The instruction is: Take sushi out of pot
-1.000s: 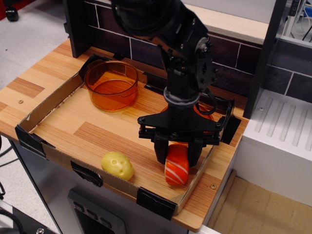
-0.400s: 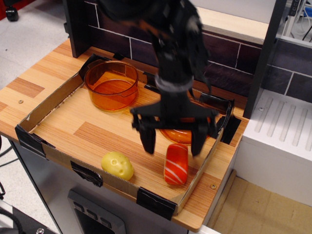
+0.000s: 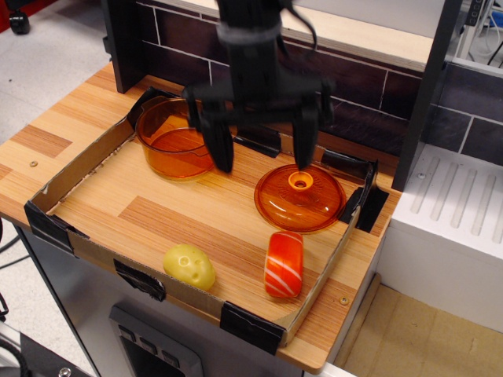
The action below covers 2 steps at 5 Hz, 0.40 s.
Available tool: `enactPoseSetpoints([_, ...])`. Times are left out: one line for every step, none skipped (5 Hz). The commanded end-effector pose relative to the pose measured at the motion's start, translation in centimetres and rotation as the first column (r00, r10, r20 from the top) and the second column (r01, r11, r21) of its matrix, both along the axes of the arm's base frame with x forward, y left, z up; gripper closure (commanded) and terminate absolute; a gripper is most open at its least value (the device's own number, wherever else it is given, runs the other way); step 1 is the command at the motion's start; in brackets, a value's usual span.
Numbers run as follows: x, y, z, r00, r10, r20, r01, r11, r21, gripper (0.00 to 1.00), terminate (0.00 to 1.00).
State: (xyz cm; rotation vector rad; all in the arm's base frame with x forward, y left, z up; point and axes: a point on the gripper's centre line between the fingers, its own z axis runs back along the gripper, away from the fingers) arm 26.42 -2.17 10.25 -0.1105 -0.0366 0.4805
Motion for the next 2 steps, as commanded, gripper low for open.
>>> enactPoseSetpoints([0.95,2.66,3.02,0.997,0.010,0.075,-0.011,1.000,0.013,0.00,0.00])
enactPoseSetpoints([0.95,2.66,3.02,0.997,0.010,0.075,-0.011,1.000,0.013,0.00,1.00])
